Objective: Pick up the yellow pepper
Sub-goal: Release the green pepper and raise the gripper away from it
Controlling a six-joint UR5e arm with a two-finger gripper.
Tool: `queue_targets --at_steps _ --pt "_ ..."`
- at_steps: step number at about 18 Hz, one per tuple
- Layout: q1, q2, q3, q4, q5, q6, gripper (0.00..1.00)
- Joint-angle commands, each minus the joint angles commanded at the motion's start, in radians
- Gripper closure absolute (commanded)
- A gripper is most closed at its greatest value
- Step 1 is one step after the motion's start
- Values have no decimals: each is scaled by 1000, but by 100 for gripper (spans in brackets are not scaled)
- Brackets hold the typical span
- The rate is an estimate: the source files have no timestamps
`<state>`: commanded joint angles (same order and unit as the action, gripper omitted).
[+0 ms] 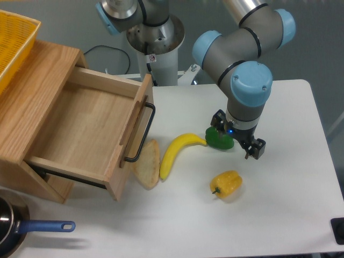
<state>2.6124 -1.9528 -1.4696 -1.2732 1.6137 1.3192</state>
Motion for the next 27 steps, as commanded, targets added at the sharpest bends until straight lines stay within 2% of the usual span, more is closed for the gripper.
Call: queue_targets --at_steps 4,7,10,11,20,27 --pt "0 0 5 0 -8 3 0" --pt "-3 -6 3 12 -83 -2 0" --pt "-6 -12 -47 133 -90 -41 0" --pt "-6 -12 -63 152 -92 -79 0" --pt "14 -29 -69 160 -130 -129 0" --pt "47 -100 -54 164 -146 -118 0"
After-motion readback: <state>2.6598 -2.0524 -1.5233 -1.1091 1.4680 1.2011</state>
